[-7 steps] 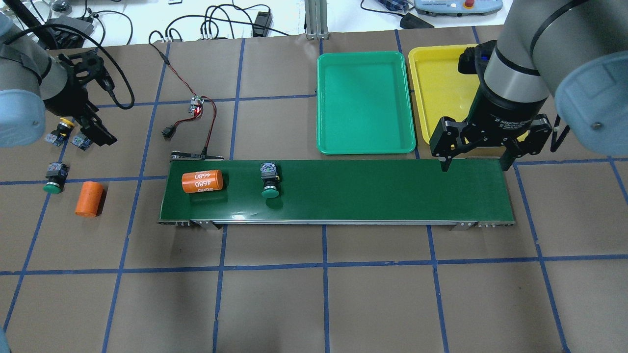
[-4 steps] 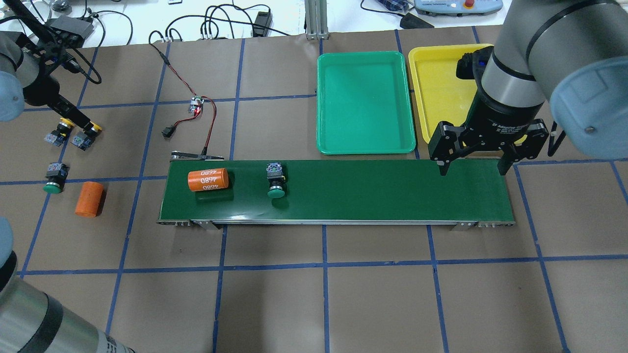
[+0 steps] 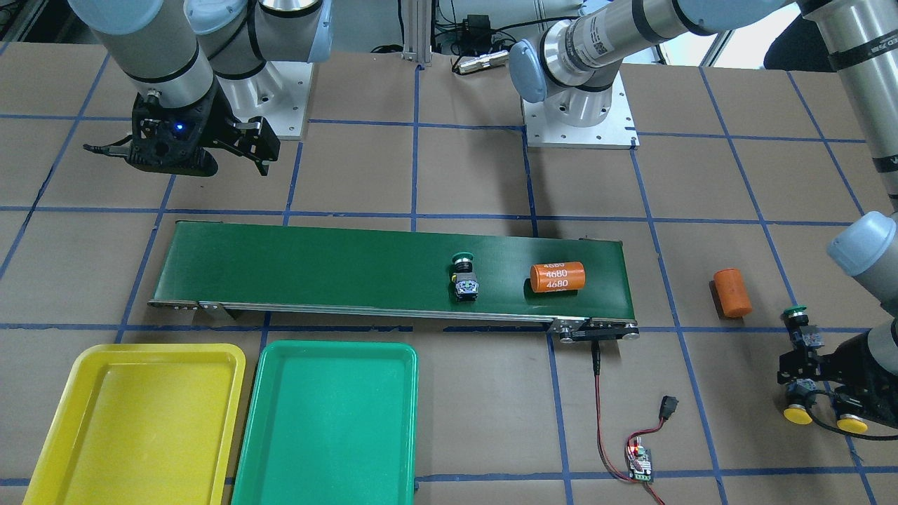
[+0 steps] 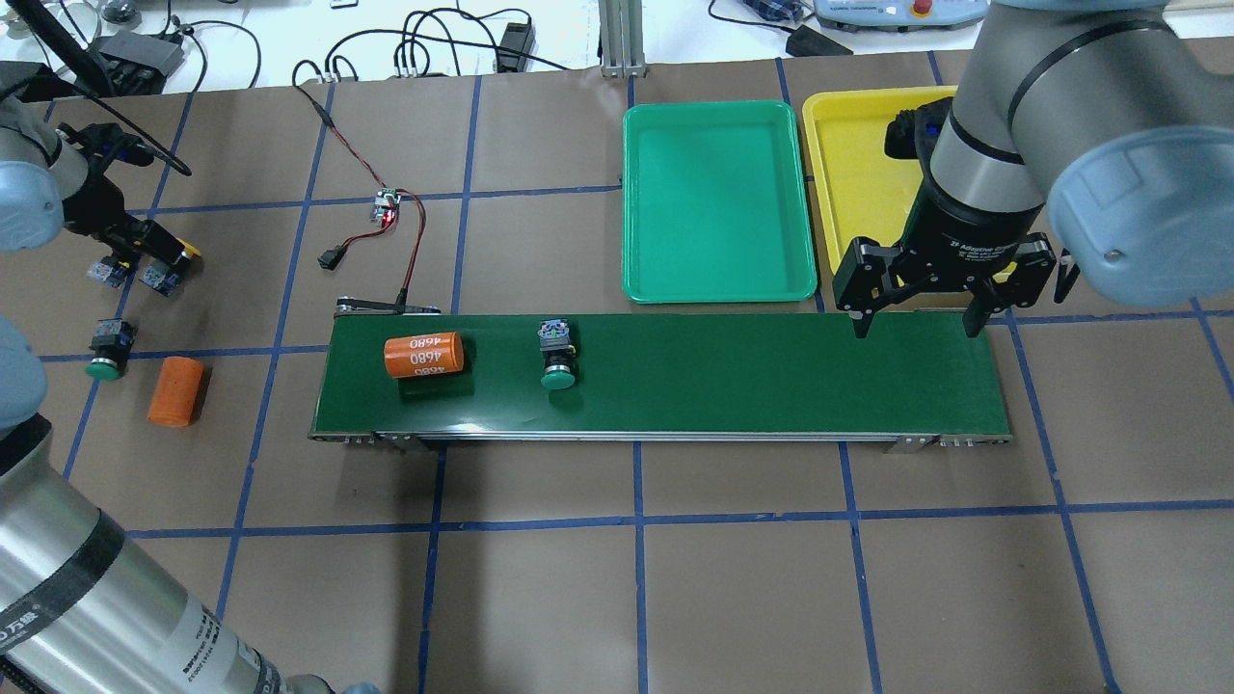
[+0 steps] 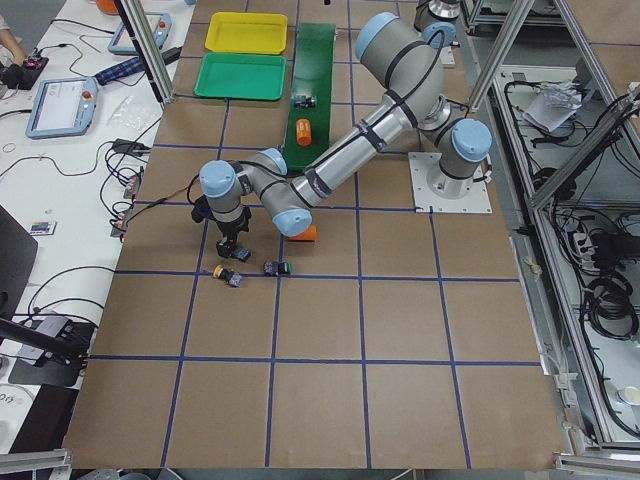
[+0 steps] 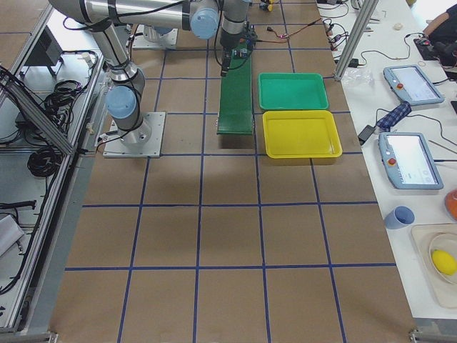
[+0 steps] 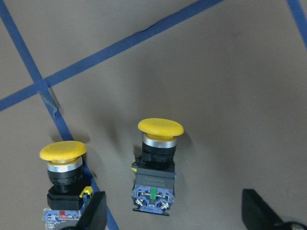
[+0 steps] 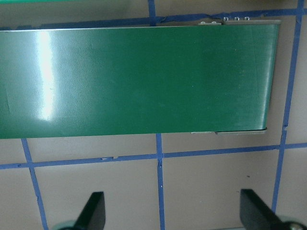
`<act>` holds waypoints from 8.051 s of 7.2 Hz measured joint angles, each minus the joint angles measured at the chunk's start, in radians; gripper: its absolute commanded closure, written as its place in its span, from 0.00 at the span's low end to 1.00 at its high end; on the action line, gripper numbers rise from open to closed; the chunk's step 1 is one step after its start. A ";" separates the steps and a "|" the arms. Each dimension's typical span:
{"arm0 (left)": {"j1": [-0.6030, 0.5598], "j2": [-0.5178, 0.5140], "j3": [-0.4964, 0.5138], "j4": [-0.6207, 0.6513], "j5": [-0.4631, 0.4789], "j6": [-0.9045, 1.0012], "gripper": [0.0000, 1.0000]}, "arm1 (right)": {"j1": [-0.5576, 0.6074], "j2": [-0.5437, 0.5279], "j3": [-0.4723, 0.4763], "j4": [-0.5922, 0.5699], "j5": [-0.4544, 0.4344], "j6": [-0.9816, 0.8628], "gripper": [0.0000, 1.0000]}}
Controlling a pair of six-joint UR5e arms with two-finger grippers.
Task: Sort buttons by color to trays
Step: 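Place the yellow button on the belt while the right gripper lowers toward the belt, then grasp the green button on the belt with the right gripper while the left reaches, then drop the green button into the green tray while the left places a button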
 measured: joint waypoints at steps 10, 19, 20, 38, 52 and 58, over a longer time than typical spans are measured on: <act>-0.140 0.298 -0.241 -0.217 -0.052 -0.385 1.00 | 0.013 0.107 0.007 -0.227 0.073 -0.017 0.00; -0.467 0.553 -0.640 -0.023 -0.058 -0.909 0.00 | 0.082 0.131 0.029 -0.228 0.077 0.018 0.00; -0.460 0.558 -0.629 -0.018 -0.058 -0.890 0.00 | 0.101 0.145 0.029 -0.231 0.077 0.037 0.00; 0.162 0.075 -0.172 -0.007 0.025 -0.363 1.00 | 0.292 0.401 0.042 -0.529 0.038 0.347 1.00; -0.381 0.481 -0.399 -0.307 -0.083 -1.431 1.00 | 0.077 0.651 -0.177 -0.720 0.041 0.122 0.00; -0.404 0.467 -0.475 -0.221 -0.090 -0.906 0.00 | 0.076 0.501 -0.166 -0.622 0.045 0.117 0.00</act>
